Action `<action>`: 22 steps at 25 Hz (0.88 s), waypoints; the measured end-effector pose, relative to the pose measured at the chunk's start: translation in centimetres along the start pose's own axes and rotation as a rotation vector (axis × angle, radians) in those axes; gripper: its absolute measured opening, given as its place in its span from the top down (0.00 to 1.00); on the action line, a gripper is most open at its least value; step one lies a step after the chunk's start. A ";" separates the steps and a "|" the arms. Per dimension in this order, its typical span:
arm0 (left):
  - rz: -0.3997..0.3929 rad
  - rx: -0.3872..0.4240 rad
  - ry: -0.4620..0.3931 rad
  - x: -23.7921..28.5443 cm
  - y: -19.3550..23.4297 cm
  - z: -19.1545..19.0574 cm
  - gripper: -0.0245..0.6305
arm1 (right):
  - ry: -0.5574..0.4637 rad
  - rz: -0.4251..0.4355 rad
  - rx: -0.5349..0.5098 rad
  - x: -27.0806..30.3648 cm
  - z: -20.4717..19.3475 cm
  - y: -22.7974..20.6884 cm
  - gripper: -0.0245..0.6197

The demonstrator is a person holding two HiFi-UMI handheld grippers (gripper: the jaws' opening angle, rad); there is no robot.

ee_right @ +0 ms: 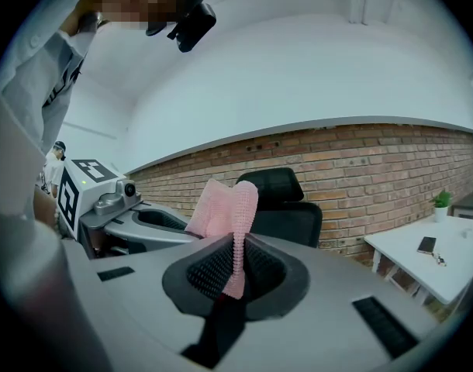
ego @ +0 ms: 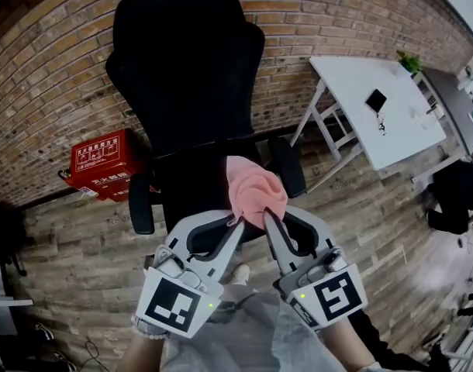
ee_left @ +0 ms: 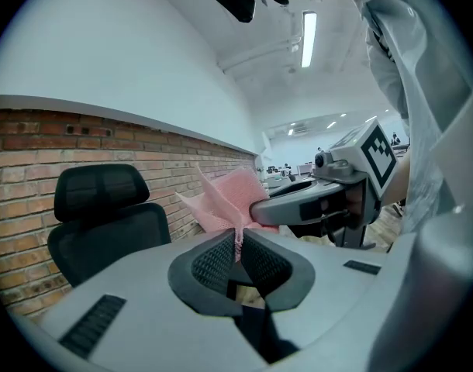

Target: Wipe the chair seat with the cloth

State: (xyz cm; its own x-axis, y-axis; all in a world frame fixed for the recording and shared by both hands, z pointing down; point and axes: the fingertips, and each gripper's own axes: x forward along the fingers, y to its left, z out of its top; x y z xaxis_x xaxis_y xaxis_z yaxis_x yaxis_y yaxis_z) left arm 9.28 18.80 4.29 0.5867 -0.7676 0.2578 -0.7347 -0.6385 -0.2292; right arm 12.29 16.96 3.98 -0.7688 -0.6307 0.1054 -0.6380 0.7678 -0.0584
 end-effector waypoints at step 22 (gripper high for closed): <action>-0.057 -0.022 0.063 4.7 3.0 -3.1 0.91 | 0.063 -0.051 0.072 3.8 -3.0 -3.8 0.88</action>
State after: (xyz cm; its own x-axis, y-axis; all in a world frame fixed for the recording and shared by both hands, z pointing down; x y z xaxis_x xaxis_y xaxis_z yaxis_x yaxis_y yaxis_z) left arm 8.76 13.43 7.67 0.6055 -0.7247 0.3287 -0.7084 -0.6791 -0.1922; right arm 11.97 11.96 7.62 -0.7325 -0.6588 0.1717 -0.6794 0.7235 -0.1224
